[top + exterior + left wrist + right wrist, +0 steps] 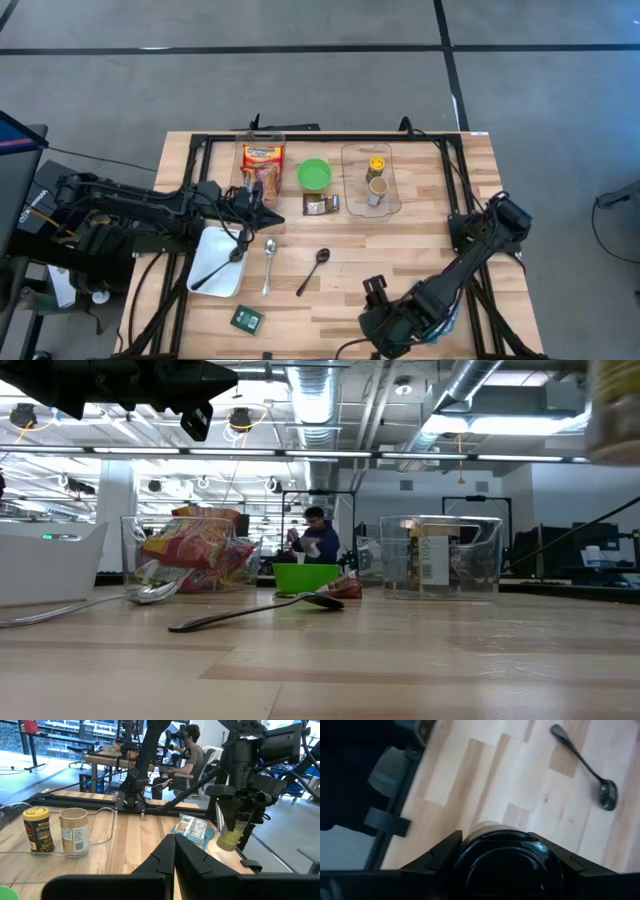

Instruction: Pick & Place Food Item

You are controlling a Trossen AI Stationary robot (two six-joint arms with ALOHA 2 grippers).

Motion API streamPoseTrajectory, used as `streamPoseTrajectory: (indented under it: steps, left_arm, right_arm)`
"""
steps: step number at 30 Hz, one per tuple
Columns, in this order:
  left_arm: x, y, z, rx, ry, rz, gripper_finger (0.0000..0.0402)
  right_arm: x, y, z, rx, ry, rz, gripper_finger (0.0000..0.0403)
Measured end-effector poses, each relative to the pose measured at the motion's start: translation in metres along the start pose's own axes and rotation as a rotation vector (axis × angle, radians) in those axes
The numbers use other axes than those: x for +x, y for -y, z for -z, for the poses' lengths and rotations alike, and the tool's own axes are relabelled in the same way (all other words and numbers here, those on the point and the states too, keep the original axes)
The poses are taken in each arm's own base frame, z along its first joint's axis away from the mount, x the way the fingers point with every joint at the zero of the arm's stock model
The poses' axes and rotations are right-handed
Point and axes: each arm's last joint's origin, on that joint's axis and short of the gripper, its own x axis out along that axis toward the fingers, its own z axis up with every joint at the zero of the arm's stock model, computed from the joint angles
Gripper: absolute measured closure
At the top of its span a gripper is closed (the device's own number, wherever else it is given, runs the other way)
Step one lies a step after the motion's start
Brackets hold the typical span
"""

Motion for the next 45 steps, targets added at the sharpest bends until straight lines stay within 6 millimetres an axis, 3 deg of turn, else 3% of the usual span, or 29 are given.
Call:
streamPoseTrajectory:
  steps: [9,16,27,35,45]
  left_arm:
    - [0.000,0.000,0.000,0.000,0.000,0.000,0.0401]
    - [0.000,0.000,0.000,0.000,0.000,0.000,0.0401]
    - [0.000,0.000,0.000,0.000,0.000,0.000,0.0401]
    - [0.000,0.000,0.000,0.000,0.000,0.000,0.0401]
    - [0.000,0.000,0.000,0.000,0.000,0.000,0.0401]
  right_arm:
    - [0.007,0.040,-0.003,0.064,-0.070,0.135,0.0204]
    - [-0.008,0.077,-0.018,0.091,-0.090,0.177,0.0205]
    - [-0.036,0.167,-0.031,0.186,-0.142,0.292,0.0210]
    - [-0.044,0.237,-0.019,0.257,-0.213,0.338,0.0204]
    - [-0.058,0.291,0.006,0.326,-0.221,0.268,0.0210]
